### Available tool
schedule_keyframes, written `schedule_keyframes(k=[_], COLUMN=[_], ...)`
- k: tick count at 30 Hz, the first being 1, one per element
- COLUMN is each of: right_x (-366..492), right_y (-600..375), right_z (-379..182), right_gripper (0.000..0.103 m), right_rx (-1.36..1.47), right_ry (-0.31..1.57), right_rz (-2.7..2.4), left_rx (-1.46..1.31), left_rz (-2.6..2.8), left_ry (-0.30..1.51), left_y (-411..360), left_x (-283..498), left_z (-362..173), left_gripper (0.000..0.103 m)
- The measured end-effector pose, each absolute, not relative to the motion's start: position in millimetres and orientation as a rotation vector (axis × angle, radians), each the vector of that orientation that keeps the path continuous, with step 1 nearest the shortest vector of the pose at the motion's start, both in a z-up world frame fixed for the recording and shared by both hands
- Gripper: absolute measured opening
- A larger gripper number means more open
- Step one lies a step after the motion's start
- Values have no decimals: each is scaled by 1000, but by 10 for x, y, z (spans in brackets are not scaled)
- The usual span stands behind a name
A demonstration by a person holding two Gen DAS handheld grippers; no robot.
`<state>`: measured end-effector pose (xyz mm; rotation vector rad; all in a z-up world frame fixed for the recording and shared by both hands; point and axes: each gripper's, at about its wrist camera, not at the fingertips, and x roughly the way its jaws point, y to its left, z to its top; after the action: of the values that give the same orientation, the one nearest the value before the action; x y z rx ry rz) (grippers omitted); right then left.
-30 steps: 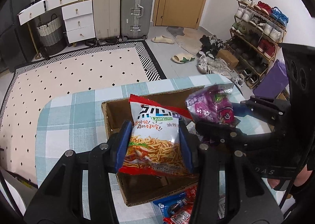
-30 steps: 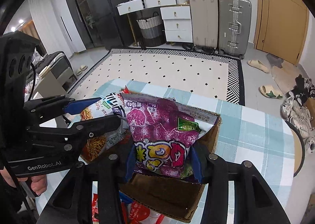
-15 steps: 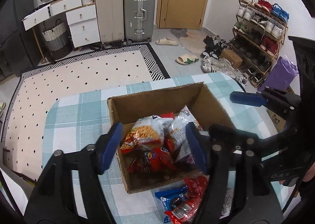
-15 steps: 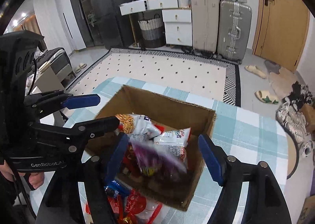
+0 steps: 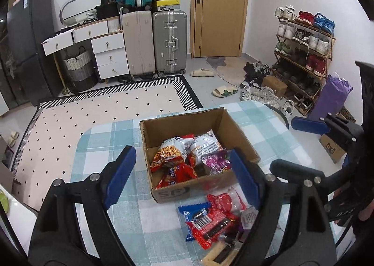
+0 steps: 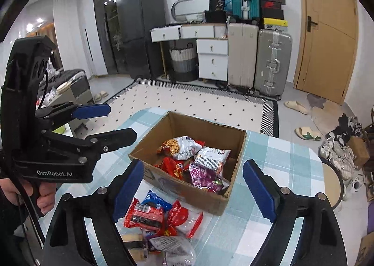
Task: Organize snacks
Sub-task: 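Move both grippers back toward the remaining snacks on the table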
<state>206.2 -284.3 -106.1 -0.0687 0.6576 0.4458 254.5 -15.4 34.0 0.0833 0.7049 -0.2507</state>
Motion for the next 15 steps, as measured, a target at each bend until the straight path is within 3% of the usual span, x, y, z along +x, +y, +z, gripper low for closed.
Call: schedule_keyframes(k=[8,15], right_x=[1400,857], right_y=[-2945,-2968], right_z=[-905,-980], right_gripper=[100,102], right_rx=[-23,-39], right_ry=[522,376], right_rz=[454,418], left_rx=[86,61], left_rz=[-237,-233], left_ry=[627,549], left_y=[-188,-161], left_x=[1861,1263], left_z=[675,710], left_gripper=[84,86])
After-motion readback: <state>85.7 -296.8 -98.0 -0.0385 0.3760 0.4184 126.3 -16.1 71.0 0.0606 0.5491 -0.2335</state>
